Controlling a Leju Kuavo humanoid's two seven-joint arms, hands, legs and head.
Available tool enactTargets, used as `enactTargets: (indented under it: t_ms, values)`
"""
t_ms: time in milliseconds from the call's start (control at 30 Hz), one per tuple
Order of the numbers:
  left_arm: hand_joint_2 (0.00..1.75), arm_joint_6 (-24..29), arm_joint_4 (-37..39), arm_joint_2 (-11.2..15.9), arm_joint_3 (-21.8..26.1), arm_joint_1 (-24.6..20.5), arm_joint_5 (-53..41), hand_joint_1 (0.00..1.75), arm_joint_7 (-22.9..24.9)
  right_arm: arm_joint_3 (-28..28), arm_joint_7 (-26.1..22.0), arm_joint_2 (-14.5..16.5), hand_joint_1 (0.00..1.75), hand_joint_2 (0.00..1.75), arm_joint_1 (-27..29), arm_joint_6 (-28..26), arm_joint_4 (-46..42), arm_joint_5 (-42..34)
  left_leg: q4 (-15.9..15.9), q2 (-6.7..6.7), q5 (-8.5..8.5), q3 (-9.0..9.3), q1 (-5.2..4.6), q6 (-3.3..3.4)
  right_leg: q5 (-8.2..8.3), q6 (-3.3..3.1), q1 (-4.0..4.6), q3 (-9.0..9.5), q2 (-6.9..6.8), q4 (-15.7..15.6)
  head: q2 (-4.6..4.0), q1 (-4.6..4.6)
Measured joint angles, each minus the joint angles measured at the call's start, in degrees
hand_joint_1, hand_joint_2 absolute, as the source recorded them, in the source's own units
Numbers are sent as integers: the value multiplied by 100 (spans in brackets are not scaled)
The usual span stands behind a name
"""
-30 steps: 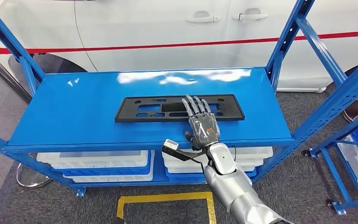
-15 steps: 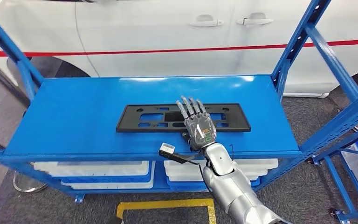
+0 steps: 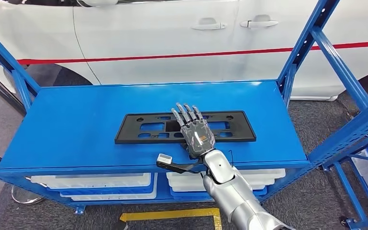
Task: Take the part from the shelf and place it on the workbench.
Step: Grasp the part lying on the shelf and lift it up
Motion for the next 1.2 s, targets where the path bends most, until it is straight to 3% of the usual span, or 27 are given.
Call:
enactTargets:
  t_ms: [33,67,133,233,267,300,333,400,467,533,633,700,767,800,833,867,933,967,1033,1133,1200]
  values:
    - [0,9,0,3,0,-5,-1,0,-4,16,2,1,161,175,-1,-1,11,-7,-18,-4,-2,2,-5,23,6,30,-6,1,-4,-16,0,1]
    - [0,19,0,6,0,-7,-2,0,-7,32,3,4,175,175,-4,-1,22,-17,-43,-5,13,10,11,53,1,61,-4,5,-9,-26,0,2]
    - [0,39,0,10,0,-15,-2,0,-18,60,2,9,175,175,-24,-1,46,-43,-115,1,48,48,38,119,-108,113,-3,-47,-16,108,0,5]
    - [0,64,0,10,0,-43,0,0,-41,109,-2,4,175,175,-49,1,104,-110,-150,14,57,69,37,180,-589,140,-11,-511,-20,1052,-1,6]
    - [0,70,0,10,0,-50,2,0,-49,123,-2,-2,175,175,-46,1,126,-133,-146,13,51,70,30,186,-692,142,-13,-687,-21,1371,0,5]
    - [0,74,0,11,0,-52,5,0,-59,134,-2,-9,175,175,-41,1,147,-157,-140,10,43,73,24,187,-676,139,-13,-782,-21,1509,0,5]
    - [0,77,0,11,0,-54,9,0,-70,145,-2,-14,175,175,-38,1,163,-179,-130,5,31,81,20,184,-551,129,-13,-775,-21,1442,0,5]
    - [0,81,0,12,0,-65,14,0,-88,162,-2,-18,175,175,-44,-1,178,-222,-93,-4,-14,107,17,163,-121,89,-9,-481,-22,761,-1,5]
    - [0,83,0,14,1,-88,19,0,-100,173,-4,-18,175,175,-62,-1,180,-251,-42,-10,-63,102,-1,122,96,48,14,-207,-21,166,-1,3]
    - [0,86,0,18,2,-109,21,0,-115,187,-9,-18,175,175,-77,-1,181,-291,-18,-11,-85,85,-13,73,86,19,39,-155,-11,41,-1,0]
    - [0,101,0,26,2,-129,23,0,-149,210,-19,-19,175,175,-103,-3,178,-349,97,-5,-190,60,4,-11,94,-56,9,-124,-8,9,0,-2]
    - [0,105,0,29,2,-139,24,0,-168,224,-23,-20,175,175,-124,-5,176,-378,605,-1,-473,-169,23,-78,92,-102,-12,-101,-23,-7,-1,-2]
    - [0,105,0,30,2,-139,24,0,-180,237,-23,-26,175,175,-129,-5,176,-400,1371,0,-793,-552,45,-128,85,-122,-12,-101,-33,-5,-1,-2]
    - [0,105,0,30,2,-134,25,0,-182,242,-23,-31,175,175,-125,-5,177,-405,1615,0,-844,-685,53,-141,83,-124,-12,-100,-33,-4,-1,-2]
    - [0,104,0,29,2,-131,30,0,-187,247,-23,-36,175,175,-122,-5,176,-409,1654,1,-783,-720,57,-145,80,-124,-12,-96,-29,-2,-1,-2]
    - [44,104,0,30,2,-131,44,0,-200,249,-23,-39,175,175,-121,-5,175,-415,1454,1,-615,-639,59,-138,76,-119,-12,-88,-22,-2,-1,-2]
    - [131,105,0,32,5,-139,103,0,-289,250,-21,-47,175,175,-120,-5,167,-430,646,1,-203,-266,54,-92,64,-100,-9,-66,-7,0,-1,-2]
    - [175,117,0,34,12,-146,140,0,-384,250,-14,-58,175,175,-116,-5,152,-435,289,0,-81,-95,41,-62,58,-78,-1,-63,-1,3,-1,-2]
    - [175,226,0,35,31,-158,185,0,-664,250,-25,-102,175,175,-71,-6,74,-494,-17,-5,-37,50,11,-11,59,-19,10,-66,1,-2,0,-1]
    - [175,604,0,14,42,-161,181,0,-1109,229,-228,-188,175,175,68,-7,-198,-822,-105,0,6,92,30,91,24,83,13,-67,-2,15,0,0]
    - [175,805,0,-15,42,-174,164,0,-1302,187,-358,-235,175,175,119,-5,-373,-1024,-175,19,48,124,57,161,-236,125,14,-246,-5,414,0,2]
